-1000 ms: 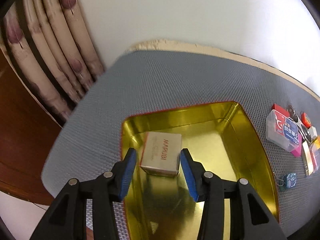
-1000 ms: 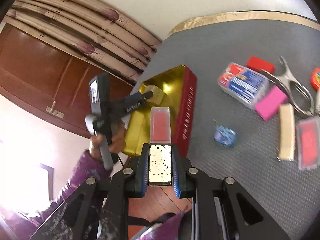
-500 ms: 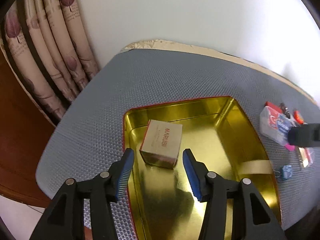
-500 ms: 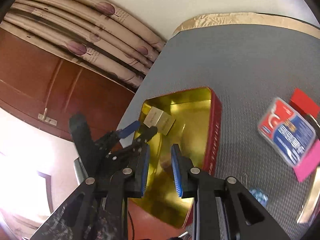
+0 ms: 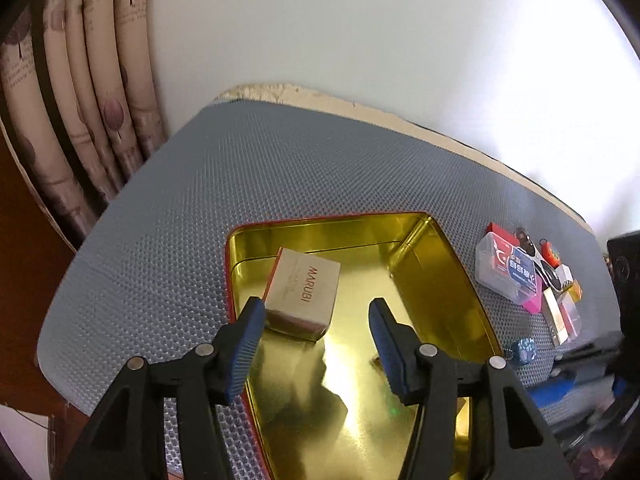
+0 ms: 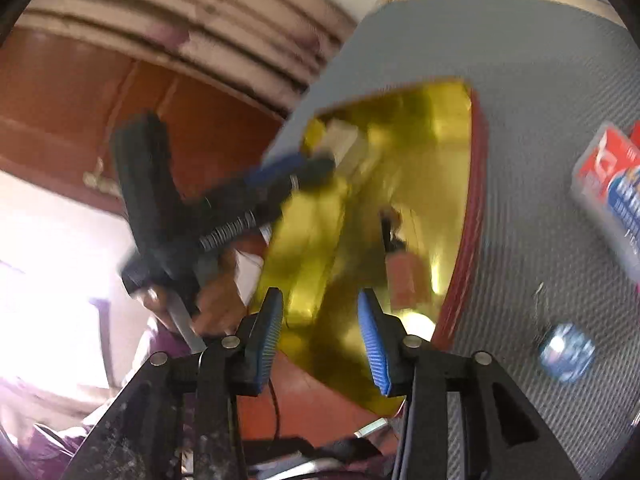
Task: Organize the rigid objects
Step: 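Release the MARUBI box in the tin while the right gripper lowers the lipstick there, then grasp the blue patterned case with the left gripper while the right gripper approaches the clear box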
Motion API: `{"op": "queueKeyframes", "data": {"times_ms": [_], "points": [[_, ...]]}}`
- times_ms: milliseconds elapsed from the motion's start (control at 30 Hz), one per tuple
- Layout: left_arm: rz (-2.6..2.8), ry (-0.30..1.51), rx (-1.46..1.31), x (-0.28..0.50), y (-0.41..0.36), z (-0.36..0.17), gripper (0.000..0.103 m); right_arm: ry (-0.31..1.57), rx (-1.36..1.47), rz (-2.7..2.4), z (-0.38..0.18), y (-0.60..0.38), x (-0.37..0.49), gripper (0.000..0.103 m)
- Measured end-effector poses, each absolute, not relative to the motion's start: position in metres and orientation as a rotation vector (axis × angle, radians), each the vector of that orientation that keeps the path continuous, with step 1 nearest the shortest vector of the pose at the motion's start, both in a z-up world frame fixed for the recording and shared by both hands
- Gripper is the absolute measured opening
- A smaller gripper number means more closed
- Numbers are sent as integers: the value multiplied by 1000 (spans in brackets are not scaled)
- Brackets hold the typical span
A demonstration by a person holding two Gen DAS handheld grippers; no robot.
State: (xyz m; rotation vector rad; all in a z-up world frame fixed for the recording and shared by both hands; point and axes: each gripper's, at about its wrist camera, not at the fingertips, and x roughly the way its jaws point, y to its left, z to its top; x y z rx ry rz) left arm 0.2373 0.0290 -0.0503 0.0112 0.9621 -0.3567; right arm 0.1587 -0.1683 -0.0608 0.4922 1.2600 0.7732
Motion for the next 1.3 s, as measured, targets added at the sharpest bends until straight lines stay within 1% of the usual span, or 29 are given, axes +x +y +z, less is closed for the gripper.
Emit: {"op": "queueKeyframes", "data": {"times_ms": [100, 167, 200, 267, 333, 400, 467, 600, 733, 767, 833, 933, 1000, 1100, 1133, 1167, 1233, 1300], "points": [[-340, 936, 1, 228, 34, -44, 55, 1326, 415, 752, -67, -152, 150, 42], [-321, 907, 4, 221, 37, -39, 55, 1333, 338, 705, -66, -143, 149, 49], [-306, 885, 16, 216, 37, -35, 55, 1334, 288, 687, -66, -138, 148, 50], [-288, 853, 28, 207, 37, -31, 55, 1341, 243, 656, -67, -134, 147, 51], [-278, 841, 35, 202, 37, -27, 55, 1368, 258, 664, -73, -130, 150, 51], [-289, 836, 30, 196, 36, -25, 55, 1378, 250, 644, -77, -129, 153, 50], [-288, 835, 38, 192, 34, -23, 55, 1377, 244, 639, -77, -128, 158, 53], [-288, 828, 49, 184, 30, -19, 56, 1365, 203, 607, -77, -117, 170, 53], [-283, 821, 62, 179, 25, -15, 56, 1324, 161, 589, -75, -107, 184, 52], [-277, 825, 68, 178, 23, -15, 56, 1306, 162, 584, -74, -104, 191, 54], [-240, 809, 56, 176, 24, -12, 56, 1248, 212, 620, -72, -104, 206, 52], [-260, 820, 25, 173, 27, -7, 57, 1108, 311, 656, -59, -120, 212, 54], [-250, 809, 29, 169, 27, -3, 57, 1043, 368, 654, -49, -137, 206, 62], [-247, 798, 60, 163, 20, 1, 57, 967, 363, 628, -33, -158, 186, 65], [-245, 794, 65, 162, 17, 2, 57, 937, 358, 611, -28, -167, 176, 68], [-247, 793, 75, 160, 12, 4, 57, 899, 343, 576, -22, -179, 163, 73], [-252, 796, 87, 156, 5, 6, 57, 844, 295, 491, -15, -197, 138, 81], [-268, 809, 82, 152, -4, 8, 57, 783, 223, 367, -12, -223, 110, 86]]}}
